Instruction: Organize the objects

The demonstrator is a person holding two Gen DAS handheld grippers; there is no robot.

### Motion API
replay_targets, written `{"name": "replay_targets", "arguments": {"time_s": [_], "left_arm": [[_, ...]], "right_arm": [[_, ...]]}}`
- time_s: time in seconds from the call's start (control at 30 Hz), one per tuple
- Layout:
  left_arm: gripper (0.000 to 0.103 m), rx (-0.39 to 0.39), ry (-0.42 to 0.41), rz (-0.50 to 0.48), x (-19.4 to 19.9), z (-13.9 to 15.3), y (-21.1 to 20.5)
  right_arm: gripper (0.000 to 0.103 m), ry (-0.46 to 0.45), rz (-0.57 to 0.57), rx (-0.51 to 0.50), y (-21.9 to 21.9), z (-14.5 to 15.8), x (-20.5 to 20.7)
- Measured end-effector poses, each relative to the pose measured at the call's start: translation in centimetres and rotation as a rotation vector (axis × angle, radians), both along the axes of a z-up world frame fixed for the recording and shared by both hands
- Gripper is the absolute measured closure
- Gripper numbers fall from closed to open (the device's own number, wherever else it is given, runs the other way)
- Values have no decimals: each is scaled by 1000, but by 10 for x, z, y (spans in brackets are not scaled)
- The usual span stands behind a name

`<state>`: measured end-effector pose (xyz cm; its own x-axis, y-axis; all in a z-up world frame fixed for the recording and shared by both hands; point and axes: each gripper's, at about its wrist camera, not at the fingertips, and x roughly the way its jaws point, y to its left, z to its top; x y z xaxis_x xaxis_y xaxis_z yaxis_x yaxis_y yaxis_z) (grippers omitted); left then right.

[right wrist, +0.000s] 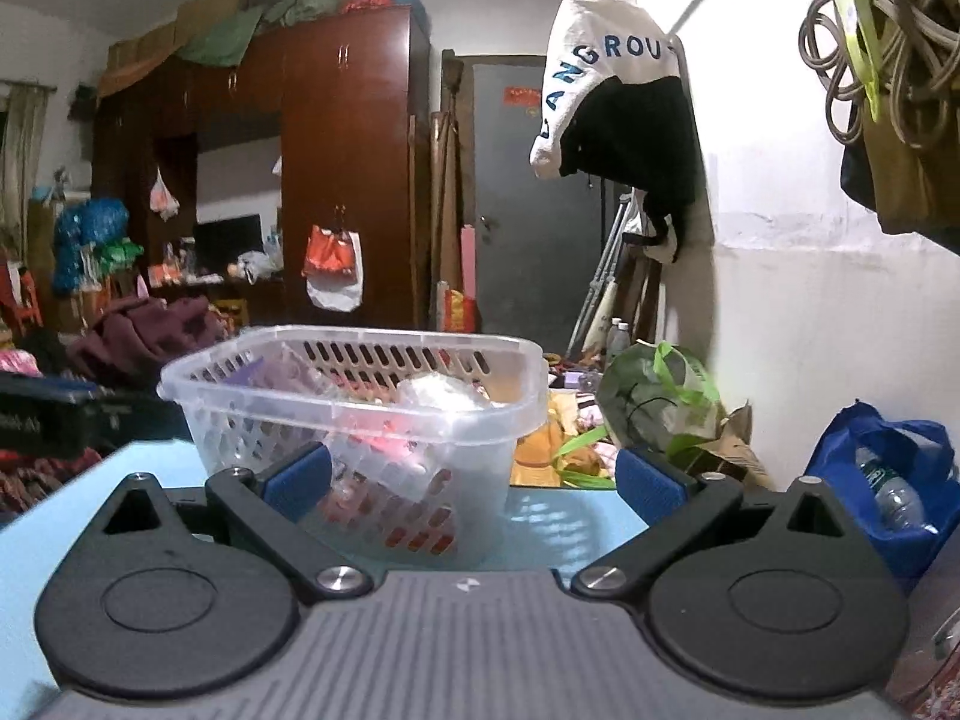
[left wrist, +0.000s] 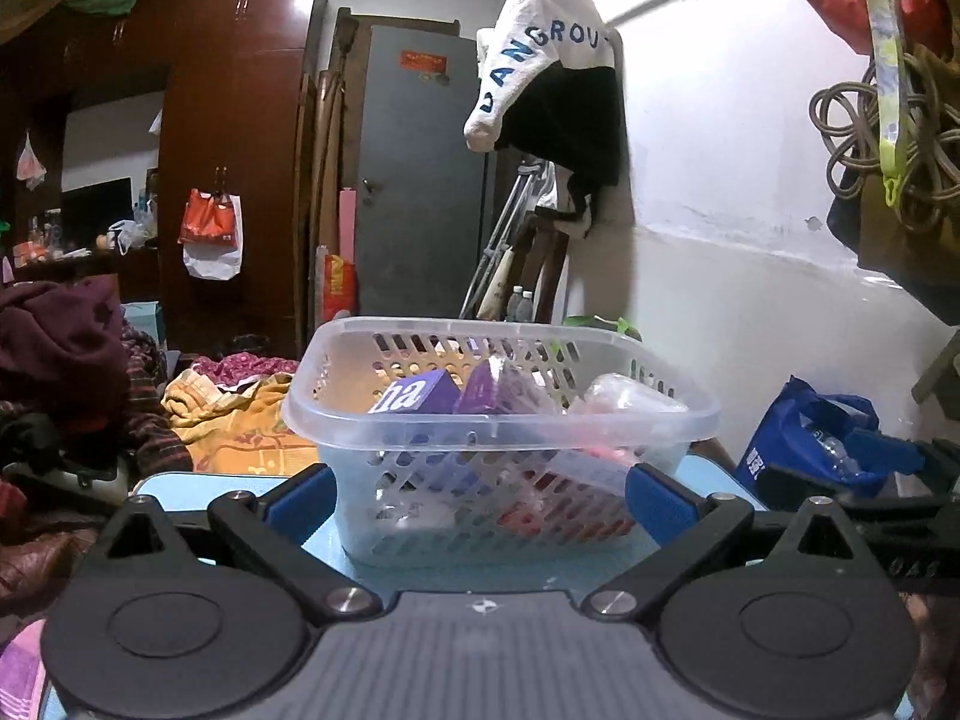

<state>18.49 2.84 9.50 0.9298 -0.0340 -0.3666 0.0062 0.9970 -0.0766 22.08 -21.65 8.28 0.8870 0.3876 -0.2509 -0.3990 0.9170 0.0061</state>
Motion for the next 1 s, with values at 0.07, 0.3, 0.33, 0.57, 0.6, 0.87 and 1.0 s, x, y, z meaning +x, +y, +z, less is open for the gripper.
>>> {"name": "replay_targets", "arguments": {"time_s": [0.07,0.3,0.33,0.57,0.6,0.87,1.0], "left_arm": [[0,5,3,2,0,0,-2],[0,21,-3,11,-2,0,-8],[0,21,-2,11,-2,0,-8],[0,31,-4,18,-3,1,-11],[0,33,-5,19,-3,1,-11],[0,21,1,20,-3,0,-10],[0,26,1,22,-4,1,-11]], "right_arm": [[0,-1,6,16,-1,2,1],[0,11,43,61,-5,8,-1],[0,8,48,65,-6,8,-2],[0,-2,48,72,-8,9,-6],[0,0,49,73,-8,9,-6],[0,-5,56,70,-8,10,-10],[0,-10,55,67,-7,10,-11]]}}
